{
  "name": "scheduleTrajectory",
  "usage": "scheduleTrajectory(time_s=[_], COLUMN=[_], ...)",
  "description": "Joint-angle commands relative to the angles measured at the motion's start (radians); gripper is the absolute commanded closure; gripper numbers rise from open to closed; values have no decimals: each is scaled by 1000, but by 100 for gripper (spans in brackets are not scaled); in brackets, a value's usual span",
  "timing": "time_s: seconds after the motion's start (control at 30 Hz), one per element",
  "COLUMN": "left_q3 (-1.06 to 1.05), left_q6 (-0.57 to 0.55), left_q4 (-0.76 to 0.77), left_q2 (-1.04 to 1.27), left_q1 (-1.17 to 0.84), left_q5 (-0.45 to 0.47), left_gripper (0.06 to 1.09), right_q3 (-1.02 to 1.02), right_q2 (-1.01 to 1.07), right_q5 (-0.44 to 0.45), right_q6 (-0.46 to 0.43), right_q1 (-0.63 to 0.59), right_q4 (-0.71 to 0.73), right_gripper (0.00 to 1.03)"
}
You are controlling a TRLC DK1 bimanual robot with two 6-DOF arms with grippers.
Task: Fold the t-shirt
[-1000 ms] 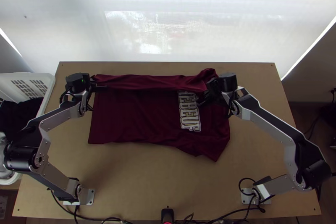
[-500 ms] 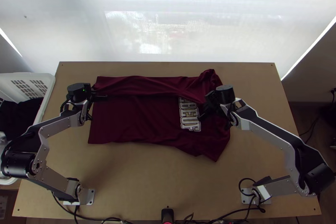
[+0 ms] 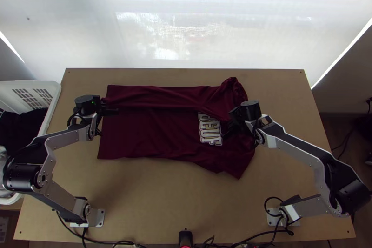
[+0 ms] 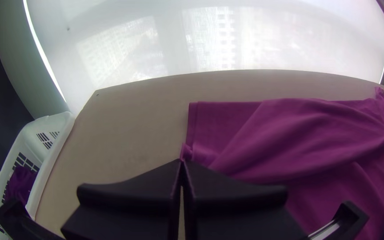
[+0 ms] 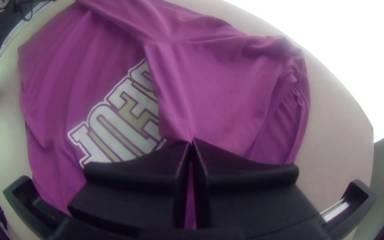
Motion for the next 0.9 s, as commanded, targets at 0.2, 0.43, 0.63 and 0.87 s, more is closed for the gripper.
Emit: scheduleTrajectory(time_s=[0.2,0.43,0.63,0.87], left_q3=[31,43,2,-20], left_q6=[-5,-46,-28,-22], left_q4=[-41,-429,-846,-1138], left_q2=[-11,-238,-416,-517], left_q1=[-9,-20,-32,-37], left_q5=[1,92,147,147], left_gripper=[78,31,24,19], right_q3=[11,34,22,-23], right_q2=[5,-110,-230,-339], right_q5=[2,3,3,3], right_q6=[17,20,25,25], right_q1=[-1,-1,-2,-1], right_q4=[19,-53,-125,-194], right_gripper=[21,5,5,5])
